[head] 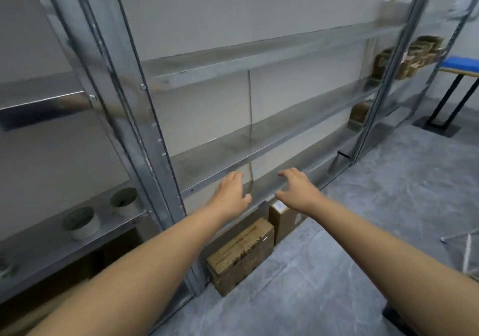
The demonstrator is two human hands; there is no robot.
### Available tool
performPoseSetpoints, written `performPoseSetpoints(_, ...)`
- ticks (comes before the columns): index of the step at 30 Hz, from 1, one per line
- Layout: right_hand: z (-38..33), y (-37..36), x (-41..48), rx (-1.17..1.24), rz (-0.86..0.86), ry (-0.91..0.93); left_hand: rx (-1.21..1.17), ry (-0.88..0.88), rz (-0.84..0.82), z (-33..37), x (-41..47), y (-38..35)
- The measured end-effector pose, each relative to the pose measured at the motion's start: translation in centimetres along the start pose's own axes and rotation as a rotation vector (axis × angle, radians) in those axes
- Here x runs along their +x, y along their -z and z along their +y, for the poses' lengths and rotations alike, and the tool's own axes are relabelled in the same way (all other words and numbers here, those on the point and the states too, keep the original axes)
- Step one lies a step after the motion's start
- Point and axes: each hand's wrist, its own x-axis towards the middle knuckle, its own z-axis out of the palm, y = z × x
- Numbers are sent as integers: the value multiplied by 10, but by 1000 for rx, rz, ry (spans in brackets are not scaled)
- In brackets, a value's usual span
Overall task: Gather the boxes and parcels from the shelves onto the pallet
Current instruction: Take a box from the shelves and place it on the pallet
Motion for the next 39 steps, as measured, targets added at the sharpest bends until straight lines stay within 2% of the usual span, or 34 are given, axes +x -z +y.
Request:
performPoseSetpoints(4, 52, -26, 44, 121, -28, -14, 16, 92, -16, -22, 32, -51)
performPoseSetpoints(10, 109, -87, 114, 77, -159, -18, -91, 246, -52, -77, 83, -142)
performPoseSetpoints(14, 163, -155, 186, 77, -240, -101, -148, 319, -106, -140, 143, -218)
performPoseSetpoints(20, 248, -270, 268, 43, -374, -149, -225, 537, -96, -229, 188, -331)
performPoseSetpoints(24, 305, -352, 299, 23, -546, -189, -220, 670, -127, -285, 184, -397)
performPoseSetpoints(27, 339, -405, 321, 22, -609, -241, -190, 744, -159, -324, 173, -442)
performPoseSetpoints(31, 371, -461, 354, -26, -629, -252, -167, 817, -103, -366, 161, -485)
performPoseSetpoints(36, 400, -511, 394, -85, -628, -250, -186, 1025, 34, -408, 147, -521)
performPoseSetpoints(39, 409, -530, 411, -31, -613, -332, -210, 1120, 21, -423, 147, -536)
